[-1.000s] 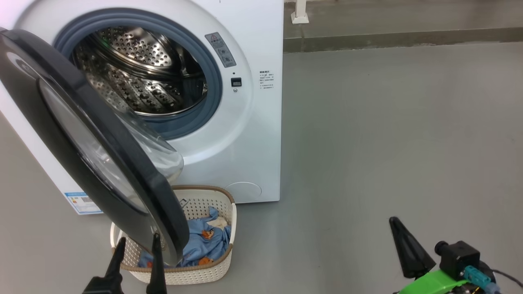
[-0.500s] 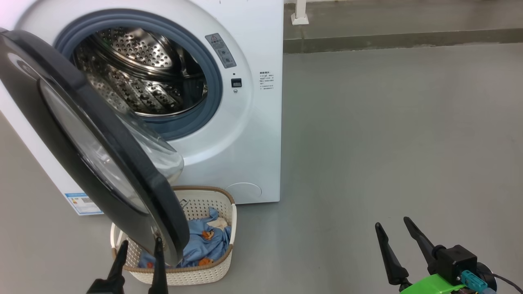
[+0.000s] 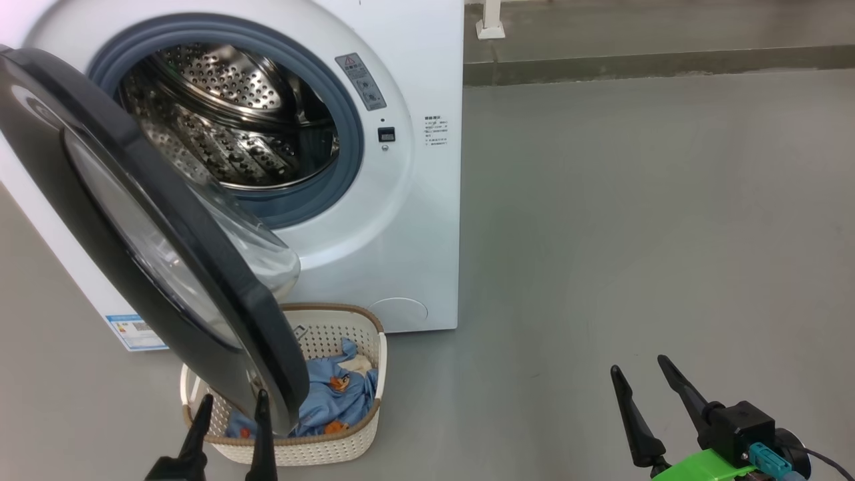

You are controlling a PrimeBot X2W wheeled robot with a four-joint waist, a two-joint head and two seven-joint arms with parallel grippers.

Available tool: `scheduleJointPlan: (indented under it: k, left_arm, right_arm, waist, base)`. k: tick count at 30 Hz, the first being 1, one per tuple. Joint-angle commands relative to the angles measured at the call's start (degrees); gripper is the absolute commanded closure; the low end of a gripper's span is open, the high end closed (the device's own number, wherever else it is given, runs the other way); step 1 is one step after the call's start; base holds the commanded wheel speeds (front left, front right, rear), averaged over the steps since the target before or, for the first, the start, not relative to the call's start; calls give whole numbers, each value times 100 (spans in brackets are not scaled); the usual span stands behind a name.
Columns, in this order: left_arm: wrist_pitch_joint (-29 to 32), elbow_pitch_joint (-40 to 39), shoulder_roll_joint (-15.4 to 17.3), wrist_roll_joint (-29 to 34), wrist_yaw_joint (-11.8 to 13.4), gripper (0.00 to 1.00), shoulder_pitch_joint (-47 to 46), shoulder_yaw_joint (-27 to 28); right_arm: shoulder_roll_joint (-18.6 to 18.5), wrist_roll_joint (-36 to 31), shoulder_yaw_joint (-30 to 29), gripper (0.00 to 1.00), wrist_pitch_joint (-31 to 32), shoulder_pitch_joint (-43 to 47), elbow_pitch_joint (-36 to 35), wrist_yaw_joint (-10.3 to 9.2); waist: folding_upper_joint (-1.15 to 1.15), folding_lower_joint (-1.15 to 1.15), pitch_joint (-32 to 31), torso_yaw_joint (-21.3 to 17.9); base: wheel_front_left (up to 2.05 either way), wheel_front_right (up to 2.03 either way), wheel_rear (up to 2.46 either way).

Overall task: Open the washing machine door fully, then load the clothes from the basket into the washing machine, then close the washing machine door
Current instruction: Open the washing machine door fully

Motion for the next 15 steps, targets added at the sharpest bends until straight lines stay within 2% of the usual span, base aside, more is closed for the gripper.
scheduleJointPlan:
  k: [1,15]
  left_arm:
    - [-37,-115,51,45,-11,0,-115,168]
    - [-37,-132,51,31,-78,0,-119,136]
  right_arm:
    - [-1,-56,144,0,0,-92,-160,17]
    - [10,-105,135,0,-21,-96,-174,17]
  waist:
    - [0,0,6,-1]
    - [0,0,48,8]
  base:
    - [0,0,0]
    - [0,0,0]
